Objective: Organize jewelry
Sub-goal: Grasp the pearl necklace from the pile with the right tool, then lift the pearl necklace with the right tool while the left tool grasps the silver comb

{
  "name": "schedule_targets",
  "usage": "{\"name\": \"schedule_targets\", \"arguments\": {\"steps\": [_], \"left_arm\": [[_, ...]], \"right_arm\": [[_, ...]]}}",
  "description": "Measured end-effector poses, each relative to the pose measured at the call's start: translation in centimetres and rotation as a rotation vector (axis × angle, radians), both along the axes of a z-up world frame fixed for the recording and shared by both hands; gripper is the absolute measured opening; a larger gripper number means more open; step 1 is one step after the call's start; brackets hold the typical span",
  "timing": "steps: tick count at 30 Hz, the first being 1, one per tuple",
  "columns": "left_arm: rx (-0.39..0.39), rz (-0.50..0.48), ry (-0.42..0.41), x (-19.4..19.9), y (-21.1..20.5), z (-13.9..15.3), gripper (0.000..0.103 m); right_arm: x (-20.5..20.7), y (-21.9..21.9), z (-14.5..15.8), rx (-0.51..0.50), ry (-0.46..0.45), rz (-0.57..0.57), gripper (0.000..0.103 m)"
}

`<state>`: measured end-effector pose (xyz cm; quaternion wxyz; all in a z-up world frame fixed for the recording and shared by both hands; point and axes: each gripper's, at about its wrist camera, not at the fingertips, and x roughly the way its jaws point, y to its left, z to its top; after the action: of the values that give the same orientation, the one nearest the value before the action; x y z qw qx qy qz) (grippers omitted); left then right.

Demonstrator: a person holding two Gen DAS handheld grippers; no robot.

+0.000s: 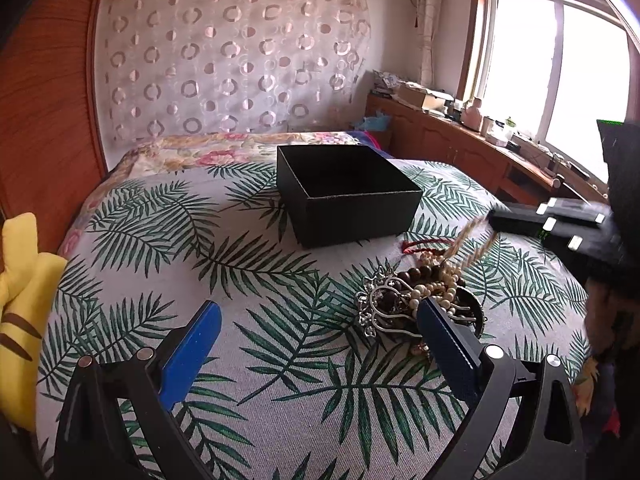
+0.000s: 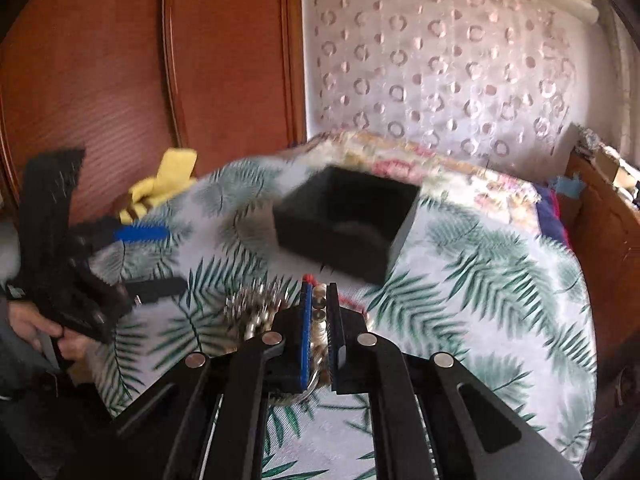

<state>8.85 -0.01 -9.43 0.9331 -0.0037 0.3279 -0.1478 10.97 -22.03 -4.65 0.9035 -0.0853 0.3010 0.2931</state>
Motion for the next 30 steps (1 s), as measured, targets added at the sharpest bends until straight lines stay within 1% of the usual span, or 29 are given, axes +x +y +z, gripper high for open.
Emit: {"name": "schedule_targets", "arguments": {"steps": [7,23,28,30], "left_arm": [[0.002,0.005,0.013,0.3,0.0,-0.2,0.095],[0.016,-0.004,0.029,0.7,-0.5,-0.6,0.095],[0.009,-0.027,0.044,1.0,-1.0,-0.9,0.094],[0.017,-0.037,0.047,1.1,-1.3,-0.9,0.089]], "right_arm": [[-0.5,-2.1,4.6,0.031,-0.102,-0.024,0.008],[-1.6,-5.0,12.4,0.051,-0.286,-0.065,0.008],[-1.9,-6.1,13.7,0.05,-0.319,-0.086,0.008],[-1.7,-6.6,13.6,0.046,-0.313,-0.097,0.008]]}}
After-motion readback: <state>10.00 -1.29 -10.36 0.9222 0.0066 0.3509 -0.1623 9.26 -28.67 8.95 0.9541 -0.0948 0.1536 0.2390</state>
